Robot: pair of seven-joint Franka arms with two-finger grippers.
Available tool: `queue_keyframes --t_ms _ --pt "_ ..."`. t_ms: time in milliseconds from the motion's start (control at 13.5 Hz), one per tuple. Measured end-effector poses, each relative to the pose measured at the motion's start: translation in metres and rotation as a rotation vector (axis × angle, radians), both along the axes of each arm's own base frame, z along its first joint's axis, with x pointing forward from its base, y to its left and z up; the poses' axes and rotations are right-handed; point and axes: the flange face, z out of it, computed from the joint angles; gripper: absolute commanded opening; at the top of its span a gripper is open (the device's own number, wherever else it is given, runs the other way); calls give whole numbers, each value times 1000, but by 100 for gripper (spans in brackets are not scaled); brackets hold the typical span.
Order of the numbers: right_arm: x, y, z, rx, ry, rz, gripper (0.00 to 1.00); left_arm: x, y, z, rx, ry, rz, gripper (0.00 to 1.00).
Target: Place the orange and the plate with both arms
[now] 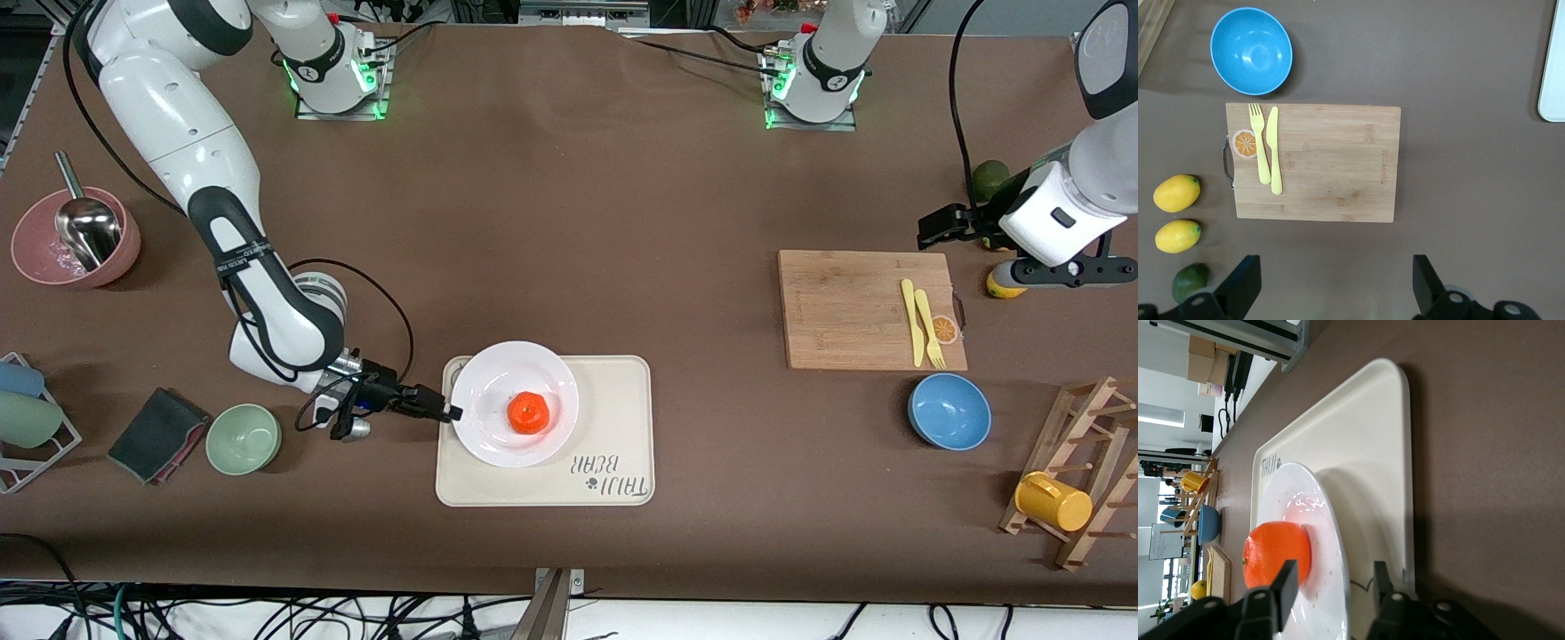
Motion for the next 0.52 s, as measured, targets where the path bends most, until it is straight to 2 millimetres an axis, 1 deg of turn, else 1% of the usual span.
queue_keyframes --t_ms 148,221,295,369,443,517 --pt "8 -4 10 -23 -21 48 100 0 0 0 0 1 0 100" --pt "13 -10 16 -48 -16 89 100 0 0 0 0 3 0 100" --pt "18 -20 23 -83 3 141 100 0 0 -1 0 6 0 100" --pt "24 -34 34 -124 34 198 100 0 0 -1 0 7 -1 100" --pt "29 -50 47 -166 73 256 100 0 0 -2 0 8 -1 100" --pt "33 -67 67 -207 114 305 100 0 0 -2 0 9 -1 100"
